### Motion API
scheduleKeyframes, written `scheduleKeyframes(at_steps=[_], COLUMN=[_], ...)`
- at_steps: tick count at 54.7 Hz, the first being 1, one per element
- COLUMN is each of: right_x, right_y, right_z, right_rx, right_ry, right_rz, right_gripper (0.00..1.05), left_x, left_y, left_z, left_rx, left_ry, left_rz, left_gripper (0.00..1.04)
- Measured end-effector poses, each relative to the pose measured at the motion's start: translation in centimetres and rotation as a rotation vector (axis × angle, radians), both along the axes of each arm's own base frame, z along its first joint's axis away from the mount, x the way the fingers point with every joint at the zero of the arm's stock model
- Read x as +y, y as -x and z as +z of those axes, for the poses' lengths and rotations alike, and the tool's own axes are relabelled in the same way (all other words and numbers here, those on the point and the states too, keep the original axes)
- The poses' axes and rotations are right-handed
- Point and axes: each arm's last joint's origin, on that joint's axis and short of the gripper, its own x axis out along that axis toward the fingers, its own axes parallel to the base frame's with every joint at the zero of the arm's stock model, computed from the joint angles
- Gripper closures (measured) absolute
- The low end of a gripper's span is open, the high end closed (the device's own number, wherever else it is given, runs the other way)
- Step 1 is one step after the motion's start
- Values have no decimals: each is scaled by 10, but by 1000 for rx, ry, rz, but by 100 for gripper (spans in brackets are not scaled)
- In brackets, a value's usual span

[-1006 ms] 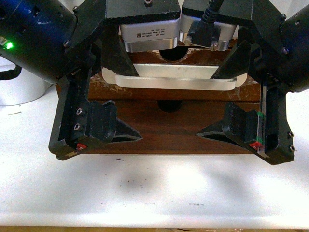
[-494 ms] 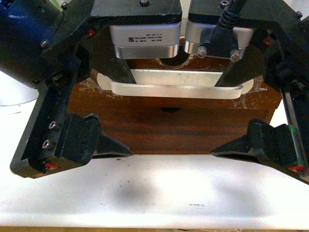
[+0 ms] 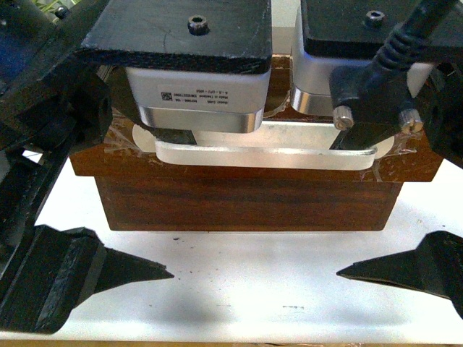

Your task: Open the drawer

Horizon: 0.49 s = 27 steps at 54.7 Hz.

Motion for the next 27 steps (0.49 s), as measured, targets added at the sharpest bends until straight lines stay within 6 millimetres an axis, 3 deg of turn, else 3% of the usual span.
scheduleKeyframes(at_steps=[13,27], right_x=[1,-2], right_y=[9,11], right_z=[0,-1], right_rx=[8,-5], right_ry=[8,-15], right_rz=[23,24], right_gripper=[9,9], left_x=[1,4], left_y=[11,11], left_z=[-1,2], left_rx=[-7,-71], left_ry=[-13,46], left_rz=[-21,-17], left_gripper=[6,6])
